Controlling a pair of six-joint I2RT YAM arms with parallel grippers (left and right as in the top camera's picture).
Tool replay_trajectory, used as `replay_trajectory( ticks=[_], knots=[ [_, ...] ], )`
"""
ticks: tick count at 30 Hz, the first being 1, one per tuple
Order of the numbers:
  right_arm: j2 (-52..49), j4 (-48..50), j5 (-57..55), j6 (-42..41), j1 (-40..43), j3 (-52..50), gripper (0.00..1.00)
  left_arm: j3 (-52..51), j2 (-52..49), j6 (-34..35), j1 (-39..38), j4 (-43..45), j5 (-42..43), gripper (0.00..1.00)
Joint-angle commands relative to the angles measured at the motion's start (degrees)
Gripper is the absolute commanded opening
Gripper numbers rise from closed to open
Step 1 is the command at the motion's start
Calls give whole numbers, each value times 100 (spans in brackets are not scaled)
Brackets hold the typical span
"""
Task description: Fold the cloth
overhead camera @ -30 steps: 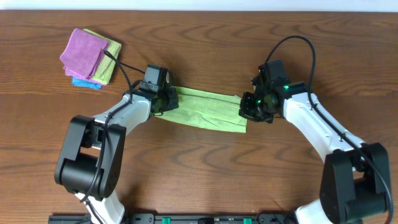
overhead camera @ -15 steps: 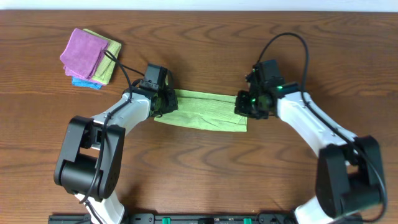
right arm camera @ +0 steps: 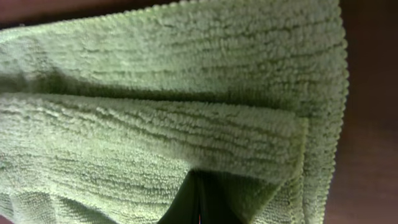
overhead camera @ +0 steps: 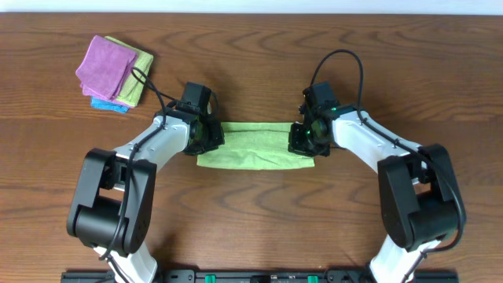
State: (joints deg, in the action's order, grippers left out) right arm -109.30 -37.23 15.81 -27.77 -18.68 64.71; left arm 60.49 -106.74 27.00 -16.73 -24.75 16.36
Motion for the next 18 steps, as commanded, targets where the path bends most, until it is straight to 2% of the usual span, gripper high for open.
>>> replay_trajectory(
  ticks=[1,9,10,13,15,16,18],
  knots=[
    [-203,-352,-190,61,-52,-107,1,-216,-201,50,-136,-385,17,6],
    [-131,-590,46,68,-7,-72,2,-216,-201,52,-249,-328,-50,6],
    [-57,-595,177,68,31,-52,5,-216,-201,57,-247,-328,-94,6],
    [321,-634,286,68,166,-20,41,-216,-201,92,-247,-343,-308,6],
    [697,-728,286,216,321,-20,58,-216,-201,92,-247,-348,-354,6],
    [914,-807,286,319,424,-20,69,-216,-201,92,-247,-348,-352,6],
    [1351,-979,289,538,660,-22,82,-216,-201,92,-247,-348,-352,6]
  ],
)
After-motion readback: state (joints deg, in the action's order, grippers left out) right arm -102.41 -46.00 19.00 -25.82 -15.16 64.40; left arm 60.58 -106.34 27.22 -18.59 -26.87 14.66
